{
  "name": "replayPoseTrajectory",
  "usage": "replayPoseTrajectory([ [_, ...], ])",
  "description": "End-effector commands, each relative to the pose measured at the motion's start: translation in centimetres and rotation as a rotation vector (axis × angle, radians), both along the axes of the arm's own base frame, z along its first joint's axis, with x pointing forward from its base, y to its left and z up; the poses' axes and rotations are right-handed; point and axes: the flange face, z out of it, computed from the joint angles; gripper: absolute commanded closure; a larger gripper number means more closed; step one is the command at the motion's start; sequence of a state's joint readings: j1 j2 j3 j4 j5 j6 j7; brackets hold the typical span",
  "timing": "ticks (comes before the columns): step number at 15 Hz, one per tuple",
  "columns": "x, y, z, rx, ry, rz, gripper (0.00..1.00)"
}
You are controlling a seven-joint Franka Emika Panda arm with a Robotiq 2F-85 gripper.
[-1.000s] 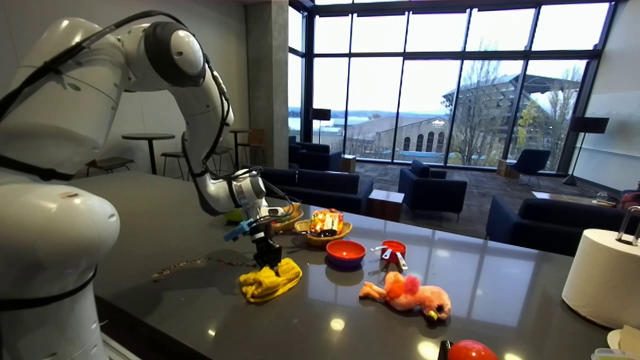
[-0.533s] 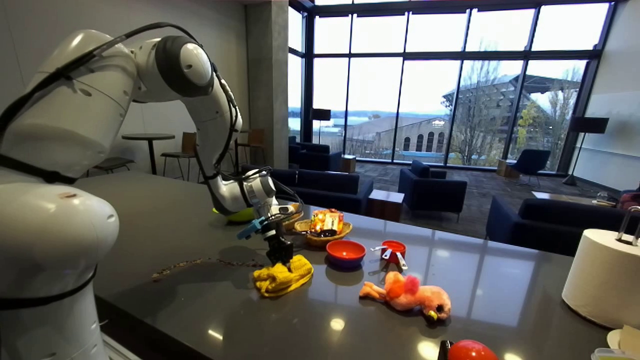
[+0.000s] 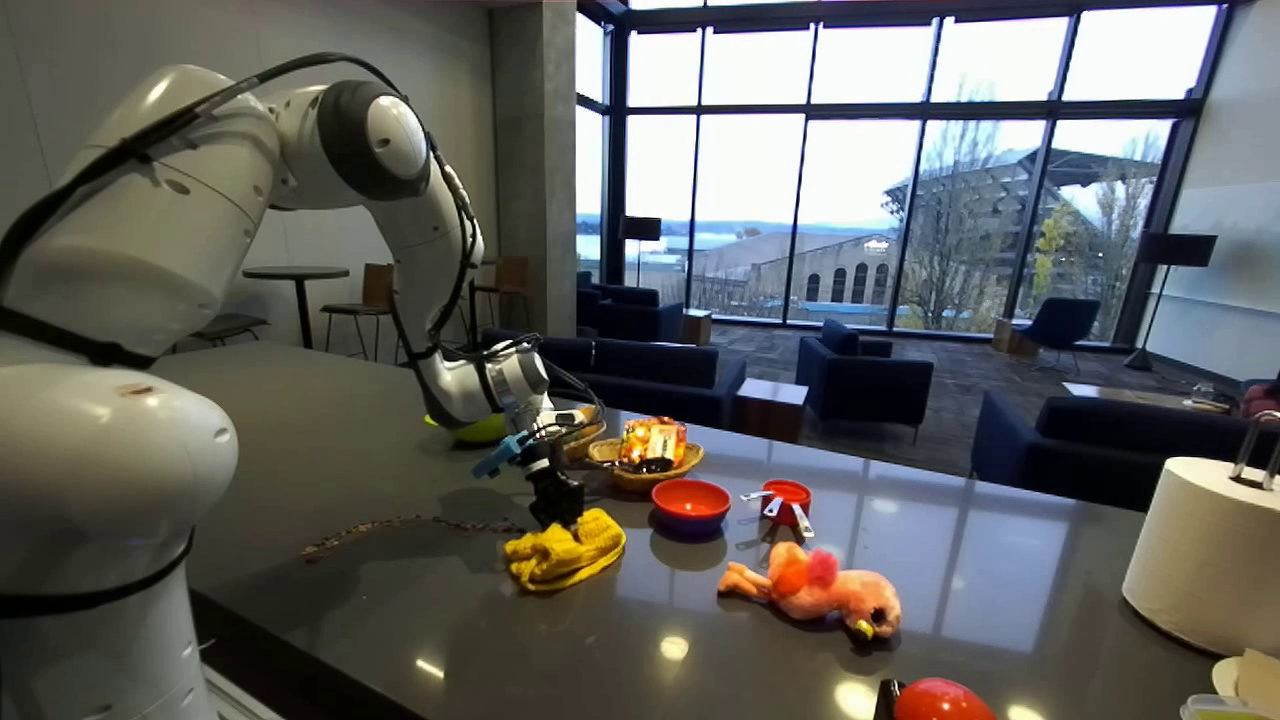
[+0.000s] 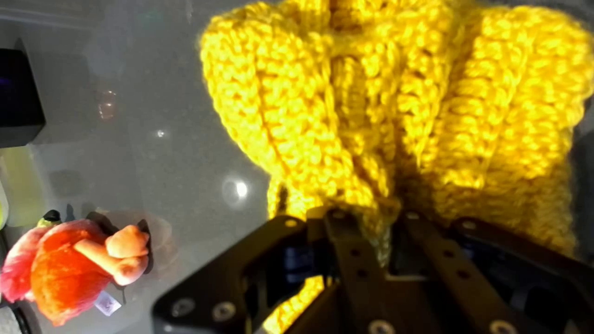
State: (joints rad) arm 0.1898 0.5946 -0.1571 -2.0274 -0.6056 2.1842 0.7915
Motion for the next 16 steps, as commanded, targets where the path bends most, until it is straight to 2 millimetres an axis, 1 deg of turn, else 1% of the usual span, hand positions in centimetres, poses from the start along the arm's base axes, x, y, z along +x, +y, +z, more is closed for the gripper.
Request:
replayPoseTrajectory([
  [1,-1.5,3.6,-4.1,0.085,0.038,0.007,0.96],
  [3,-1.9,5.5,-4.2,0.104,0.051,0.005,0.96],
  [5,-2.1,7.9,-4.1,0.143,0.064,0.003,0.96],
  [9,-2.0,12.1,-3.3,0.247,0.088,-0.008,0.96],
  [16,-2.3,16.9,-3.0,0.434,0.115,-0.029,0.96],
])
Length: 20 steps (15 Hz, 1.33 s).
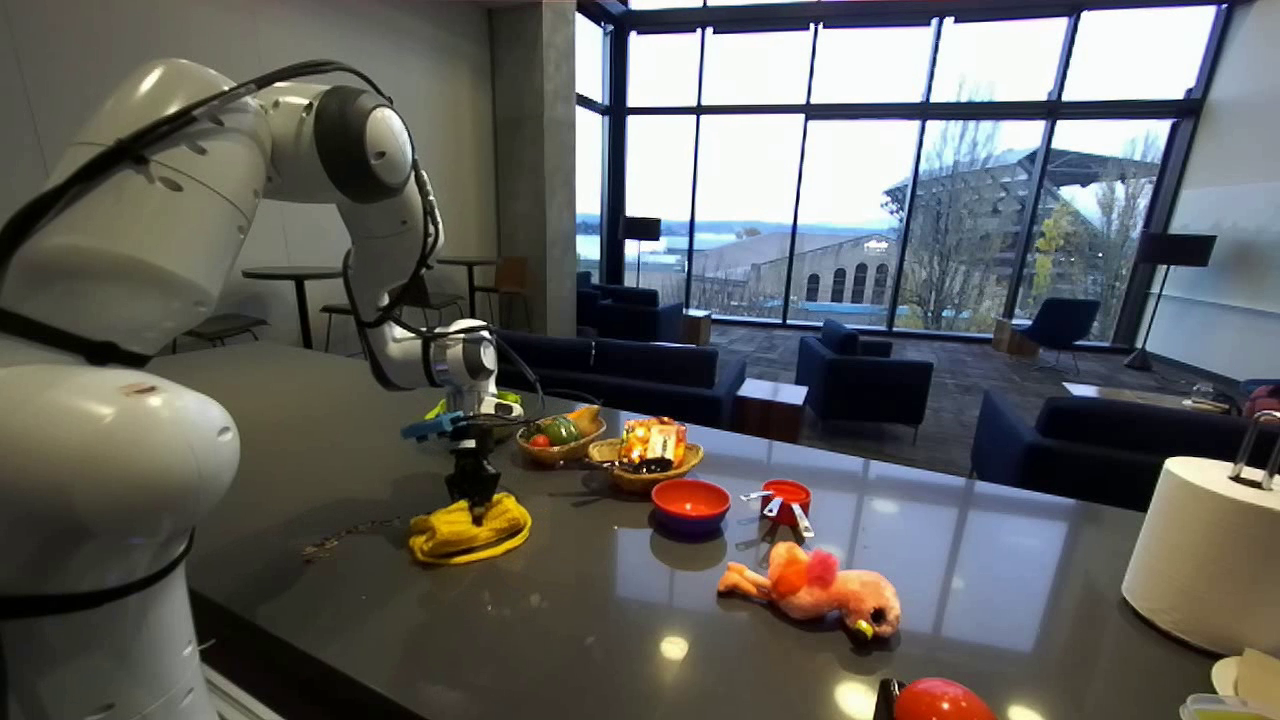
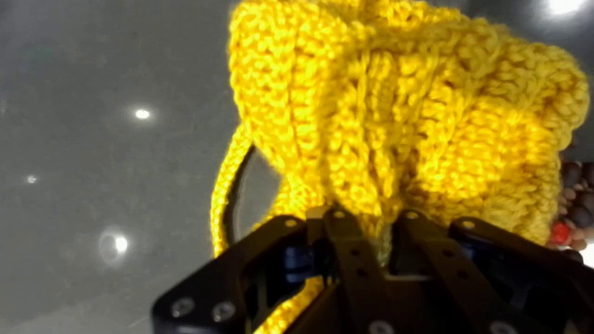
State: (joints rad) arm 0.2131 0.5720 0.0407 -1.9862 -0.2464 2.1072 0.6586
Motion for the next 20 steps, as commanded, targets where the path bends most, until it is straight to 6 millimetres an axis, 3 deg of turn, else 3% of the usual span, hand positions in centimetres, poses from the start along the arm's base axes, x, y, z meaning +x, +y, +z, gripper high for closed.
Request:
replayPoseTrajectory([
  [1,-1.4,4.3,-4.4,0.152,0.017,-0.006,0.96],
  [15,-6.0,17.9,-4.7,0.425,0.044,0.15,0.96],
  [20,-6.9,20.9,-4.7,0.413,-0.011,0.255,0.96],
])
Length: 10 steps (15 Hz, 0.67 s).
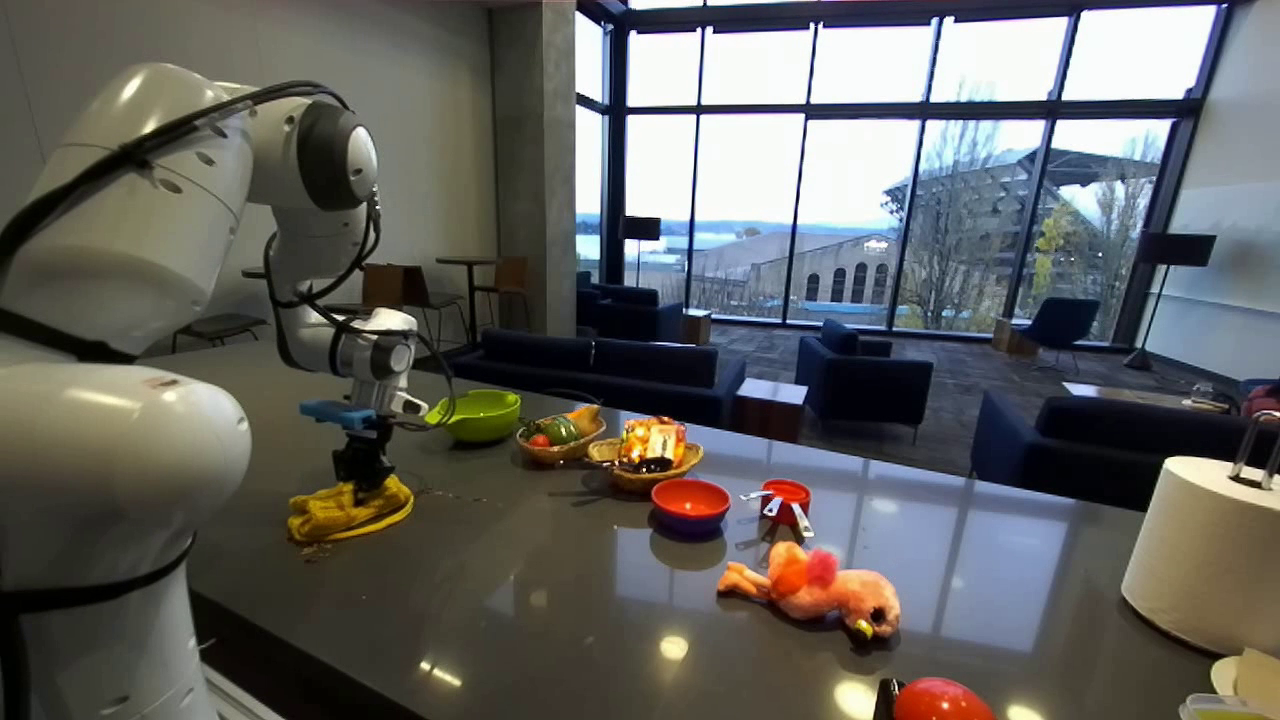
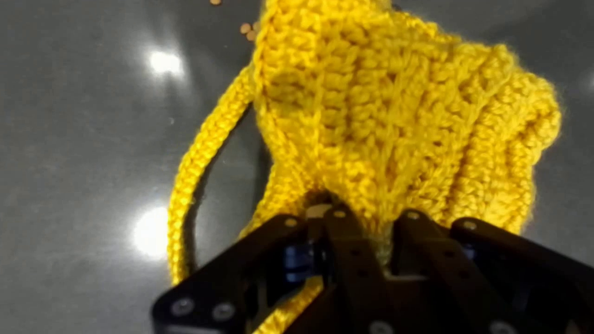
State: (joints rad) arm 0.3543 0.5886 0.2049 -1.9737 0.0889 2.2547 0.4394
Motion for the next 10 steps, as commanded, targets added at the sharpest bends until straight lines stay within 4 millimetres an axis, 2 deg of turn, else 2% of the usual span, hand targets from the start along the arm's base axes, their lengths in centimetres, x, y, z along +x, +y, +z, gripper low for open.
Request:
replayPoseTrajectory([
  [1,-1.5,3.0,-5.0,0.025,-0.049,0.076,0.96],
  [5,-0.5,2.6,-3.7,-0.042,-0.118,0.2,0.96],
  [10,0.7,2.2,-2.2,-0.09,-0.163,0.273,0.96],
])
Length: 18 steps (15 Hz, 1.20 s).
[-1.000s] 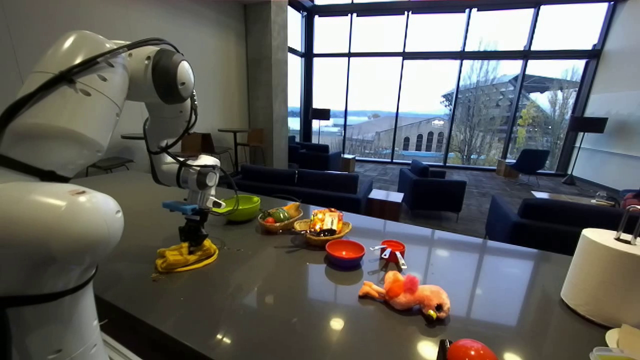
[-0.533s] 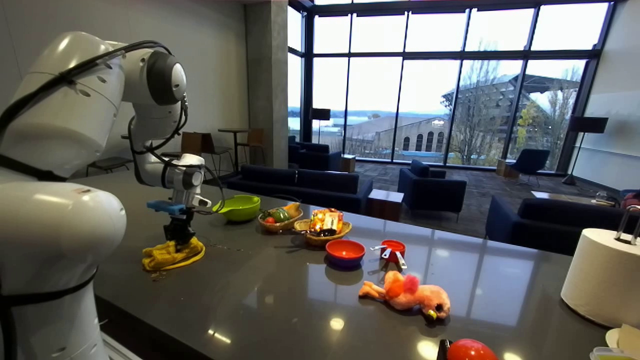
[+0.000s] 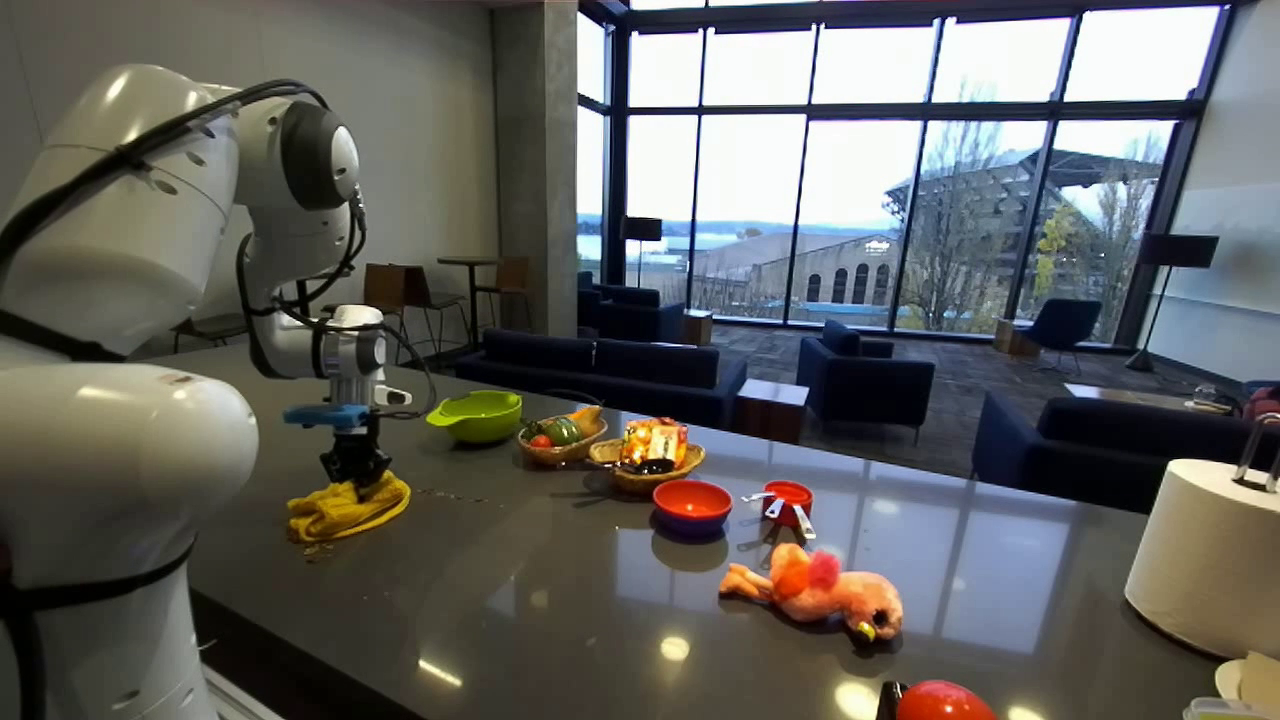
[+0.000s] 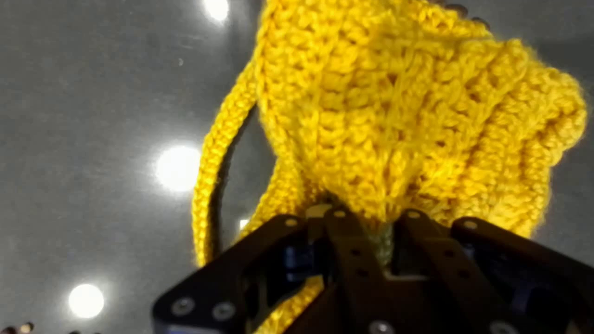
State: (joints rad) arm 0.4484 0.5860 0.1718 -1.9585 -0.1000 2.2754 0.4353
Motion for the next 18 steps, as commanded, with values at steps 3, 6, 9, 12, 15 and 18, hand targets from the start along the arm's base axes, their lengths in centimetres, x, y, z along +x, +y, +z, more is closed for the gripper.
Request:
replayPoseTrajectory([
  [3,2.7,-1.1,-1.6,-0.031,-0.083,0.085,0.96],
  [6,4.0,-1.8,0.0,-0.053,-0.12,0.109,0.96],
  [9,5.4,-2.8,0.8,-0.089,-0.152,0.114,0.96],
  [12,6.4,-4.8,1.8,-0.113,-0.16,0.091,0.96],
  [15,5.6,-6.4,2.5,-0.091,-0.075,0.028,0.96],
  [18,4.8,-6.8,3.2,-0.076,-0.039,-0.012,0.96],
])
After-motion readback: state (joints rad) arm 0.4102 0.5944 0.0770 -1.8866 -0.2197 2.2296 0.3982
